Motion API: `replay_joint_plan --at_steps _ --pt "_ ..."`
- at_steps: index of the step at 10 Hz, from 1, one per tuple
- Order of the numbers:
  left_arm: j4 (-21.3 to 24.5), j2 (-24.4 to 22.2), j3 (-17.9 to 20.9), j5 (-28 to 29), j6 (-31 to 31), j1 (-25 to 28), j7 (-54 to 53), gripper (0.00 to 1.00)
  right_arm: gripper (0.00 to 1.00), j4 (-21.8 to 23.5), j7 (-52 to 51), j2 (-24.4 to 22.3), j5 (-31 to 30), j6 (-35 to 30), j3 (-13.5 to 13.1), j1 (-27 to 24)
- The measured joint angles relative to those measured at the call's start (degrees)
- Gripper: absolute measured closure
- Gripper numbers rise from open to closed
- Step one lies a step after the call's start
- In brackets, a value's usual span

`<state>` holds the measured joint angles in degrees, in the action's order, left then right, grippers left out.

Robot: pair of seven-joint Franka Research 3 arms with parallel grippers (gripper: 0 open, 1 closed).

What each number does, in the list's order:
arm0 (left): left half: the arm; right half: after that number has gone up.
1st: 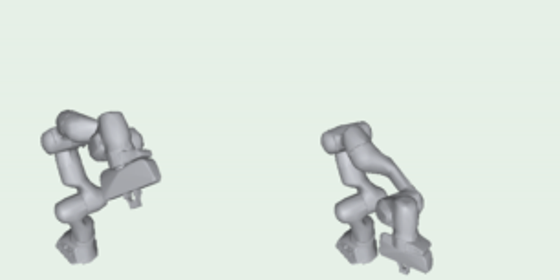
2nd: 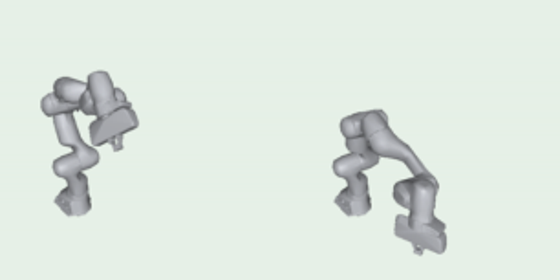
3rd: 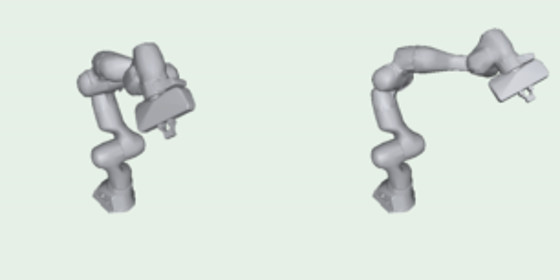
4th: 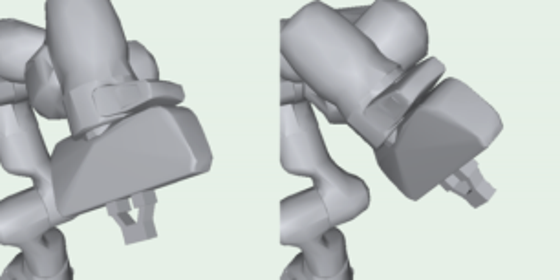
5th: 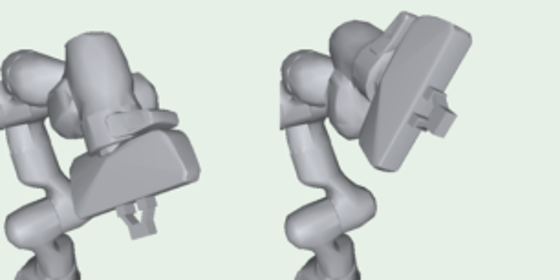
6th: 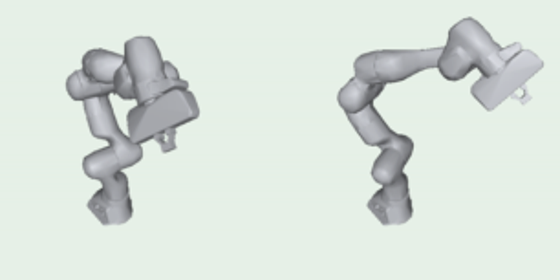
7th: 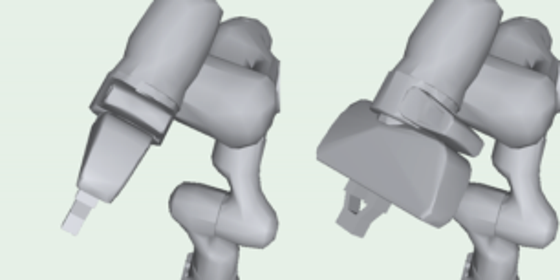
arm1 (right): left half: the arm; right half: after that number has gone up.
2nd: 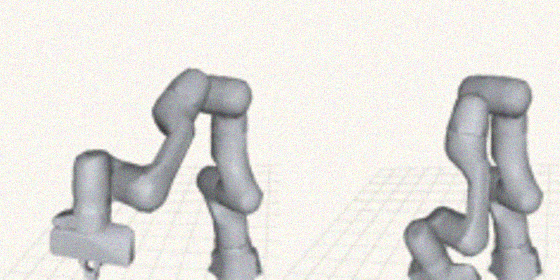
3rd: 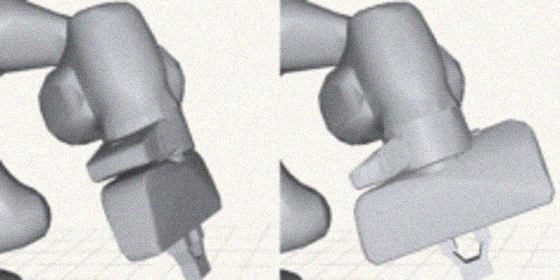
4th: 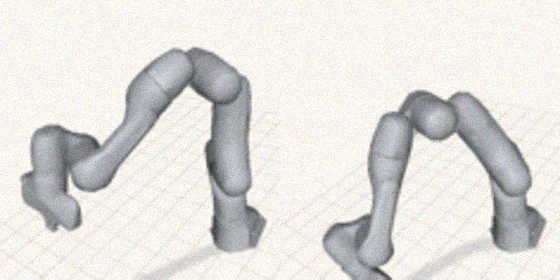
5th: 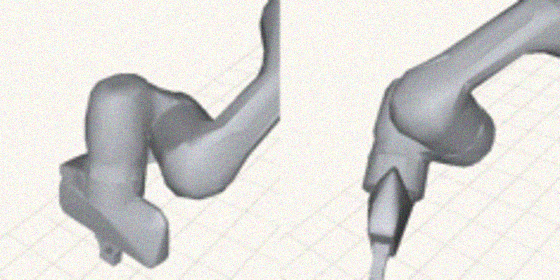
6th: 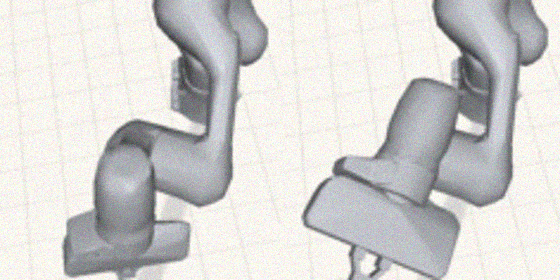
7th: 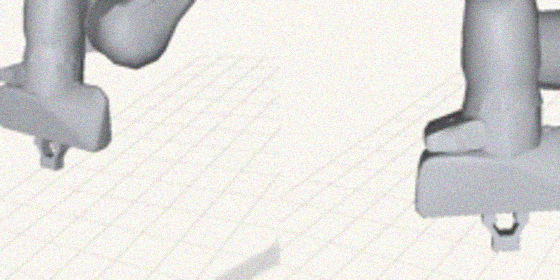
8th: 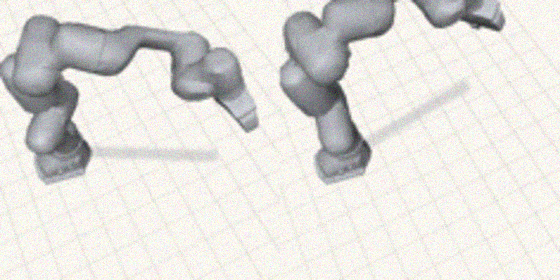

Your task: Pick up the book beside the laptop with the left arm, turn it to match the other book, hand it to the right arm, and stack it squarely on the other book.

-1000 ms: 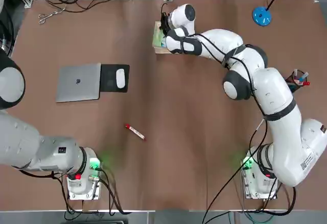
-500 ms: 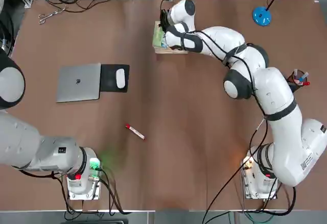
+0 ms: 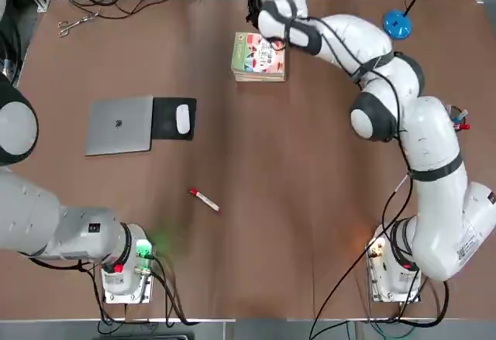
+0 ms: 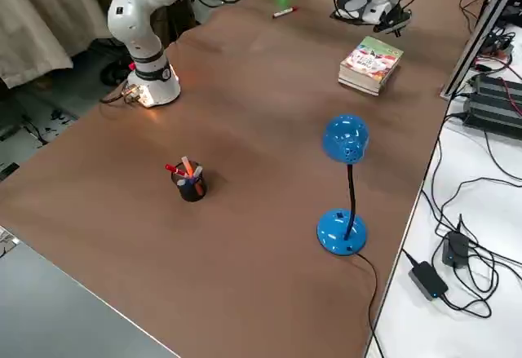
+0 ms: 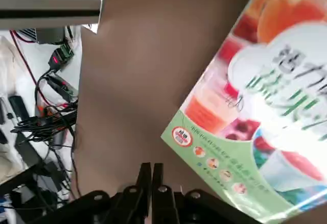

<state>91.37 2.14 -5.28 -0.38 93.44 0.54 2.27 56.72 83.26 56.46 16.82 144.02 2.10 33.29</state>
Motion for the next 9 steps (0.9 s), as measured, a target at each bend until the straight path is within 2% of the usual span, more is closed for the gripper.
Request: replay_joint_plan --at_steps 1,2,3,4,5,6,7,8,9 --pt "0.00 0.13 0.00 0.00 0.00 0.00 0.00 0.00 0.84 -0.01 -2.55 -1.73 0.00 -3.06 1.22 -1.88" --pt "0.00 0.27 0.00 0.00 0.00 0.00 0.00 0.00 0.68 -0.01 -3.72 -2.65 0.00 -3.75 2.62 -3.20" --pt "0.00 0.34 0.00 0.00 0.00 0.00 0.00 0.00 0.59 -0.01 -4.01 -3.30 0.00 -3.81 3.34 -3.82" --pt "-0.01 0.35 -0.01 0.00 0.00 0.00 0.00 0.00 0.55 -0.06 -4.03 -4.06 0.00 -4.13 3.48 -4.16" --pt "-0.01 0.36 -0.01 0.00 0.00 0.00 0.00 0.00 0.39 -0.08 -5.36 -5.31 -0.06 -6.96 3.41 -5.13" --pt "-0.01 0.37 0.00 0.00 0.00 0.01 0.00 0.00 0.23 -0.25 -11.29 -6.99 -1.85 -12.84 3.11 -6.89" --pt "-0.02 0.39 -0.01 0.00 0.00 0.01 0.00 0.00 0.09 -0.46 -20.43 -9.54 -6.14 -21.54 2.64 -8.91" --pt "-0.04 0.42 -0.01 0.00 0.00 0.02 0.00 0.00 0.00 -0.64 -29.91 -12.59 -9.79 -31.46 2.19 -11.20" --pt "-0.05 0.44 -0.01 0.00 0.00 0.02 0.00 0.00 0.00 -0.67 -38.92 -15.76 -11.07 -40.04 1.76 -14.44"
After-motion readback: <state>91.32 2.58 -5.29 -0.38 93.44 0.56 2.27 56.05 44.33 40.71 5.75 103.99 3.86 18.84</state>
